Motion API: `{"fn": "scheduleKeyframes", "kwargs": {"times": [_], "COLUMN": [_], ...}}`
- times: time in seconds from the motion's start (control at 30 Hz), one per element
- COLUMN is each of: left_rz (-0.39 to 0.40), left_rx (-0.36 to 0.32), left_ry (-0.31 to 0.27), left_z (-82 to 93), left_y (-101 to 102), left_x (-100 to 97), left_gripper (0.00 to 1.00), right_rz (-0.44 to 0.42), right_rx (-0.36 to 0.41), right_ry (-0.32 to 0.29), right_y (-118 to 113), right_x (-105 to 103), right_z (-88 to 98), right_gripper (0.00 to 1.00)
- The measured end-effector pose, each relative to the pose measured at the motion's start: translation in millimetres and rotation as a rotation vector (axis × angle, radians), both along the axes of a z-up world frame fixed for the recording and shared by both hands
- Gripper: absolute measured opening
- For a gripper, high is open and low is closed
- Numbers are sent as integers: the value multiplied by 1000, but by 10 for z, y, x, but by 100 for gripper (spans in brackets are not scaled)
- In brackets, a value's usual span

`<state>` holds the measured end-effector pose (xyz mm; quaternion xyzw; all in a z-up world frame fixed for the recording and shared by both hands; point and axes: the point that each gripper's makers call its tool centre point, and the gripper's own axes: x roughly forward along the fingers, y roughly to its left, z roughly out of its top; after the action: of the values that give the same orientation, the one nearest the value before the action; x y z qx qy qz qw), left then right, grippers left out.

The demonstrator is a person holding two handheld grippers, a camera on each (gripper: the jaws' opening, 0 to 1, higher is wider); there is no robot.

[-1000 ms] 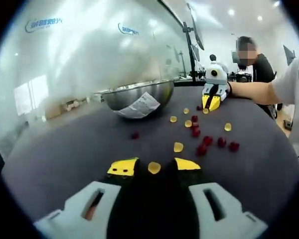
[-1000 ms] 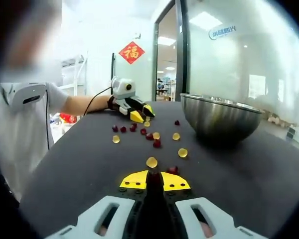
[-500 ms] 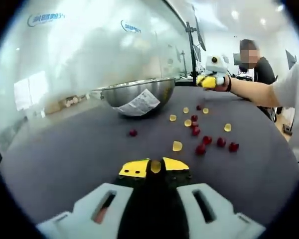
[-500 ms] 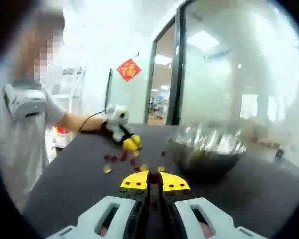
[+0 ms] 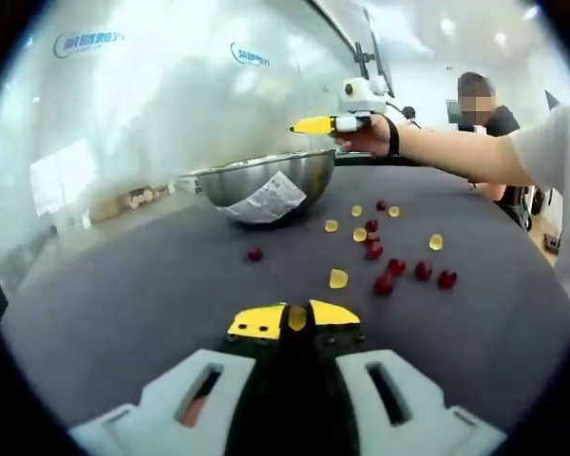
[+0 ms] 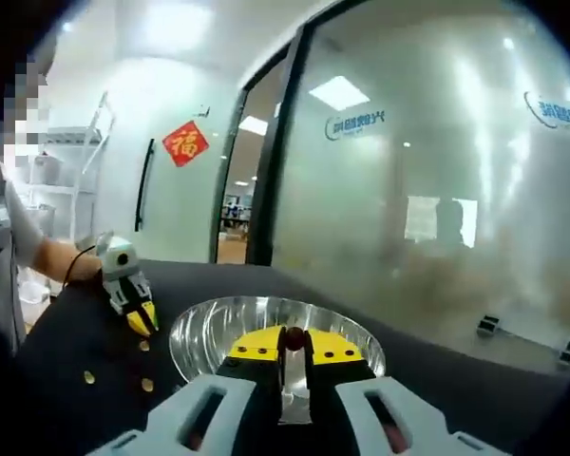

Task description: Pick candy and put bowl

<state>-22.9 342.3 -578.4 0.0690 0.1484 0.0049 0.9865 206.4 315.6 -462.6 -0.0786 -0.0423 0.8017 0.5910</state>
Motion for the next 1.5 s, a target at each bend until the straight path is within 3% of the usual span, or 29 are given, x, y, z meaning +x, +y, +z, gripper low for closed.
{"fn": "scheduleKeyframes", "kwargs": {"times": [0.1, 0.2, 0.43, 0.57, 0.7, 0.73, 0.83, 0.9, 0.97, 1.03, 1.13, 1.2, 1.23, 1.33, 1.43, 1.5], "left_rz": [-1, -3, -9, -2, 13, 37, 40, 34, 19, 5, 2, -2, -1, -7, 10, 14], "left_rx": [1, 2, 25, 56, 99, 100, -55, -26, 0, -2, -23, -20, 1, -33, -16, -28], "left_ry": [-1, -1, -5, -10, -18, -65, -247, -327, -359, -397, -408, -391, -357, -320, -260, -248], "left_z": [1, 1, 9, 21, 65, 184, 661, 992, 1269, 1488, 1651, 1637, 1567, 1397, 1177, 1108], "left_y": [-1, -1, -11, -1, 60, 115, 96, 109, 105, 112, 173, 168, 178, 181, 205, 201], "left_x": [0, 2, 7, 10, 12, 29, 116, 224, 417, 615, 950, 1150, 1294, 1539, 1670, 1685], "left_gripper": [2, 1, 1, 1, 0, 0, 0, 1, 1, 1, 1, 1, 1, 2, 3, 11], "right_rz": [9, 38, 49, 106, 174, 186, 193, 201, 206, 213, 206, 190, 184, 177, 174, 175], "right_rx": [-11, 2, 25, 29, -23, -51, -142, -156, -163, -146, -143, -115, -99, -86, -81, -87], "right_ry": [2, 14, 6, 40, 10, 25, -24, -30, -65, -61, -57, -49, -45, -30, -28, -35], "right_y": [25, -9, -171, -483, -929, -1042, -1265, -1300, -1282, -1265, -1269, -1269, -1266, -1264, -1256, -1253], "right_x": [-12, -47, -63, -288, -536, -582, -626, -651, -696, -696, -656, -614, -597, -579, -567, -572], "right_z": [-83, -71, 29, -30, -354, -474, -882, -1006, -1008, -979, -968, -908, -871, -827, -819, -836], "right_gripper": [5, 16, 15, 15, 15, 15, 15, 15, 15, 15, 15, 15, 15, 15, 15, 15]}}
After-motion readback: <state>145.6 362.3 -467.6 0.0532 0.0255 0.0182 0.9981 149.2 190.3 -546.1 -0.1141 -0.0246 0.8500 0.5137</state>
